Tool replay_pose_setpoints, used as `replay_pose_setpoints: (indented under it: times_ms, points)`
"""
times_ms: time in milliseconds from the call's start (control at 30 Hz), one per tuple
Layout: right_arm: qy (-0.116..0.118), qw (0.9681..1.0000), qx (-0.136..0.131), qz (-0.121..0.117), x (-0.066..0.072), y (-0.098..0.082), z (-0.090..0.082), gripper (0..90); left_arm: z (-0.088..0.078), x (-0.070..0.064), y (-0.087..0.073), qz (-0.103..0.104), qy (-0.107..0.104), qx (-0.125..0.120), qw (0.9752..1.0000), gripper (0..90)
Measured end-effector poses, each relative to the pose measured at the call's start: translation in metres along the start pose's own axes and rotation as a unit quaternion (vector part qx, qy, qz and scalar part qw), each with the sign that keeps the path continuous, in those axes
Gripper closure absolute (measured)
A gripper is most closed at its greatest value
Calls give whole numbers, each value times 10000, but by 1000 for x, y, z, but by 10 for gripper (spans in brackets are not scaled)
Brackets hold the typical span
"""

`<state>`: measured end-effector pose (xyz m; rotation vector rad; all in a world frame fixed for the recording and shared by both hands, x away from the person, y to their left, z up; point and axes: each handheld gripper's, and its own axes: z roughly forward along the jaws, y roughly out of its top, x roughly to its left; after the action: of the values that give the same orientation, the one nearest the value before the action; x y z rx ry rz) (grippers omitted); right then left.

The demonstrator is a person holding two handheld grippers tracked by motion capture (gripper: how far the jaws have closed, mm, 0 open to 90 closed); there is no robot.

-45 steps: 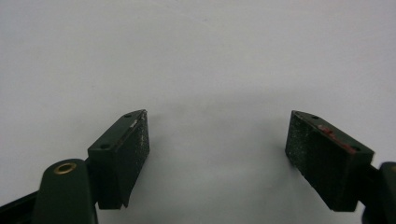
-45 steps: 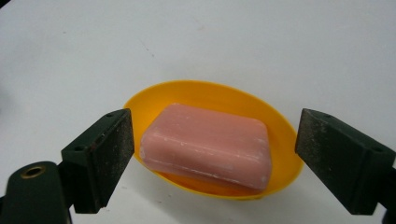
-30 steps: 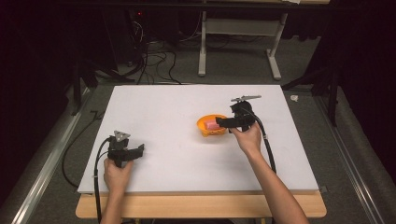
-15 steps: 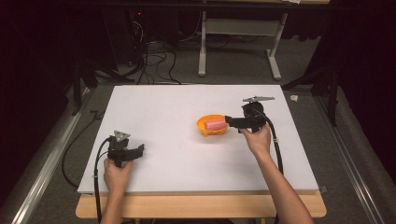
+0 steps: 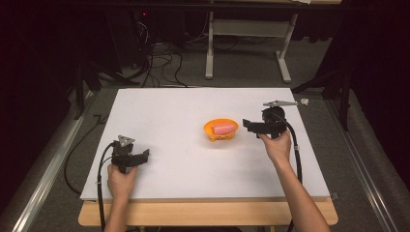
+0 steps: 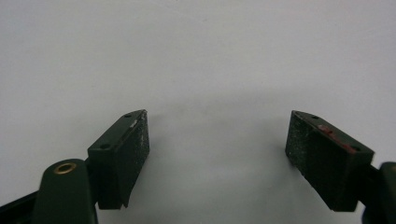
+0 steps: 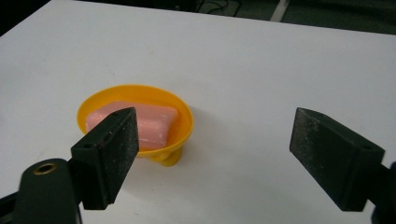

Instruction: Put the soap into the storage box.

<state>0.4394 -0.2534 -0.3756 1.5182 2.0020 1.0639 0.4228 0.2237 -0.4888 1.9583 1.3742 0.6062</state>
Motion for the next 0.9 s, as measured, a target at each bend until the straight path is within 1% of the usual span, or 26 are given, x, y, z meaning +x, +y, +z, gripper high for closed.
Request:
replay_pose_setpoints:
  times_ms: [100,267,300,367,467,900]
  points:
    - [-36,10000,-61,47,-6,-4,-6,175,0,0,0,-1,0,-1,10000,220]
    - [-74,9999,-96,96,-12,-9,-10,179,0,0,0,0,1,-2,10000,220]
    - [-92,9998,-103,132,-15,-11,-12,180,0,0,0,-1,0,0,10000,219]
    - [-95,9998,-96,144,-17,-12,-13,180,0,0,0,0,0,0,10000,219]
    - [-129,9996,-154,218,-23,-16,-17,182,0,0,0,-1,0,-1,10000,220]
    - [-209,9989,-243,337,-36,-26,-28,183,0,0,0,0,1,-1,10000,220]
